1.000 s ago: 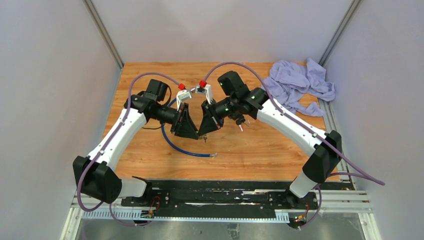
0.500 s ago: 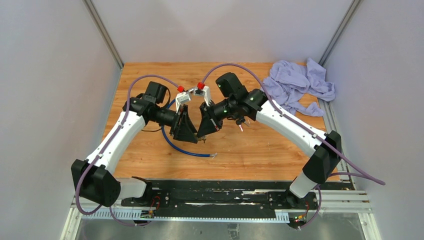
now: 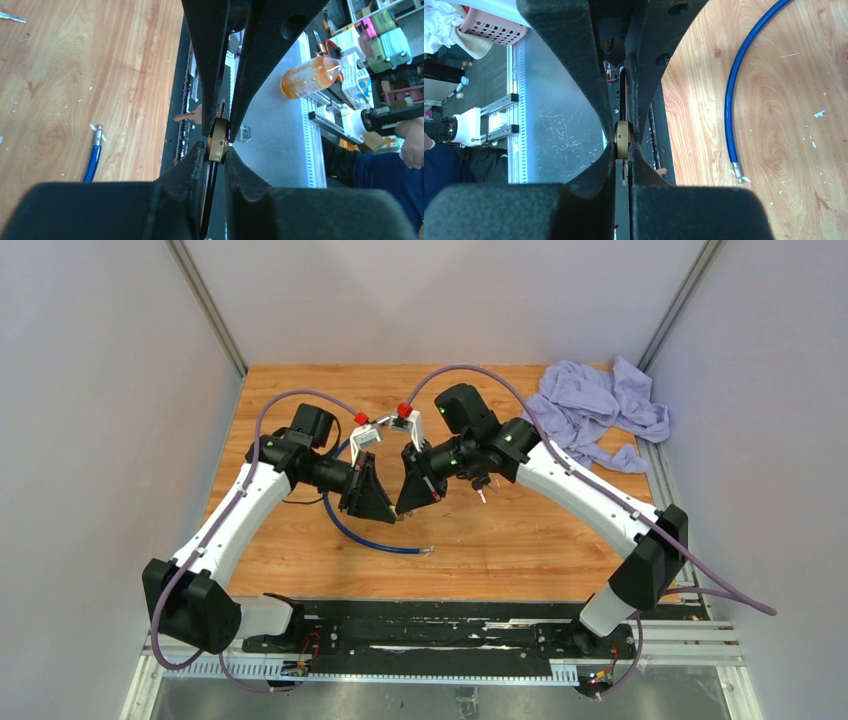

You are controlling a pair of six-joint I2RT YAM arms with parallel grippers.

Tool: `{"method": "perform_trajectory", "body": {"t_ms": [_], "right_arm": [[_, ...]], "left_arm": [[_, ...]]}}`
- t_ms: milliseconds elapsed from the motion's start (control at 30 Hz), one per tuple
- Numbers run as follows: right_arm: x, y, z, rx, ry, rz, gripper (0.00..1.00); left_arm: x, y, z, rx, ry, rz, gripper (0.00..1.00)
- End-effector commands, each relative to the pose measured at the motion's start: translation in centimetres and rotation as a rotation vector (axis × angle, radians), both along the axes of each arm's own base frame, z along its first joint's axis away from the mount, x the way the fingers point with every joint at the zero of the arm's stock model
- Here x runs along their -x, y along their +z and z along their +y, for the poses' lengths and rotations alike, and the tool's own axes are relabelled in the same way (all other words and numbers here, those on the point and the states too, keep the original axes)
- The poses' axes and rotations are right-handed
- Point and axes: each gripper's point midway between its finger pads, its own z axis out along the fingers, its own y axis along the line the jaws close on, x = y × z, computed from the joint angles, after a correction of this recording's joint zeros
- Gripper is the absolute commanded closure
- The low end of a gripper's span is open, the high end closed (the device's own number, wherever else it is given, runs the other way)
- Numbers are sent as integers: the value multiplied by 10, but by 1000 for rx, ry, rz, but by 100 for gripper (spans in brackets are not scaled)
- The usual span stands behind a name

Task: Unlock with the key

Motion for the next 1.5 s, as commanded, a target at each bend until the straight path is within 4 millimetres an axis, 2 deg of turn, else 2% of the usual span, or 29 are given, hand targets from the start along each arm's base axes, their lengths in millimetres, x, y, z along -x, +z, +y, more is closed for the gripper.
{"method": "perform_trajectory", "body": {"t_ms": [0,33,100,133,200,233,367,433,567,633,700,867,1033,1267,1467], "right_arm": [[8,24,2,-63,20,-46,99],[9,25,3,-68,18,-45,99],[10,27,5,-82,17,-25,92],[12,27,5,-91,19,-14,86],[12,27,5,-103,11,-6,68],[13,28,4,-107,9,-6,64],[8,29,-4,-123,-35,-21,54],[2,31,-11,-135,-73,-33,53],[-9,32,-23,-176,-132,-25,53],[-9,29,-25,-183,-137,-14,58],[-9,28,-25,-196,-133,-5,64],[-7,28,-23,-224,-124,-11,64],[-6,26,-21,-226,-112,7,70],[-1,20,-20,-225,-91,44,84],[-1,16,-21,-218,-98,56,83]], "left_arm": [[1,9,-1,16,-11,-29,85],[1,9,-1,16,-11,-26,89],[-1,10,-2,18,-10,-21,97],[-1,10,-2,18,-10,-19,99],[-3,13,-3,18,-7,-17,100],[-4,14,-3,20,-7,-17,100],[-4,17,-3,23,-6,-13,100],[-3,17,-3,24,-6,-11,100],[0,21,-4,43,-15,-1,100],[0,24,-4,50,-18,3,100],[1,27,-5,58,-22,6,100],[2,33,-5,73,-27,0,100],[3,36,-5,78,-28,-5,100],[4,38,-5,83,-31,-8,100],[5,39,-5,95,-38,-10,100]]}}
